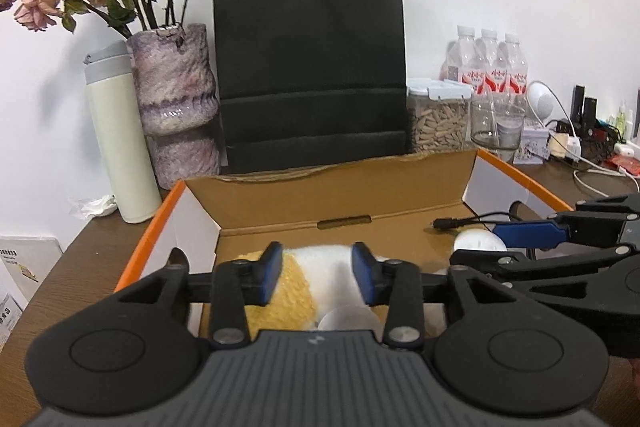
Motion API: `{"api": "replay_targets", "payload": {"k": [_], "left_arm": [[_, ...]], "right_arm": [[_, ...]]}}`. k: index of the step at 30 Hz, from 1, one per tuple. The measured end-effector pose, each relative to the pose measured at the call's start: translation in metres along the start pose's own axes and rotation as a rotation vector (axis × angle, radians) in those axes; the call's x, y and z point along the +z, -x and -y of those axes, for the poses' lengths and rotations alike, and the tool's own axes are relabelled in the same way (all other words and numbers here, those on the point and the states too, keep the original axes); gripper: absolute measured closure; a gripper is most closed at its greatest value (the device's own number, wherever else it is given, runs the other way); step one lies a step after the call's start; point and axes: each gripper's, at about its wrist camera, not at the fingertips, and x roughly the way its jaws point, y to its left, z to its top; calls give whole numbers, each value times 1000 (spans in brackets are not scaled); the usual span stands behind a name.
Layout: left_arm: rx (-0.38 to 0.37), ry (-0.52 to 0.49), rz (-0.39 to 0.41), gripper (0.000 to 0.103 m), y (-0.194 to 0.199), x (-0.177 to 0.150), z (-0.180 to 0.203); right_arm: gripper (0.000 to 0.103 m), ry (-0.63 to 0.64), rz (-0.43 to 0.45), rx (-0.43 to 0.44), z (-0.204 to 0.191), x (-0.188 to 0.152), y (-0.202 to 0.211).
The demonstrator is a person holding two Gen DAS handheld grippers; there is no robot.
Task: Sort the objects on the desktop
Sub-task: 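Carry the cap and white lid over the cardboard box and release them, then withdraw both tools from the box toward the purple cloth pouch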
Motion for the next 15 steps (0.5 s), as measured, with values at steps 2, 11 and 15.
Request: {"api": "replay_targets", "payload": {"k": [2,11,15], "left_arm": [[3,5,7,57,2,1,-1],[78,80,42,10,9,4,-13],[82,136,90,0,22,5,-24]], "right_arm": [[57,-4,10,-5,1,1,2],[18,-40,56,-51,6,5,12],[0,-60,79,-35,12,7,24]]}}
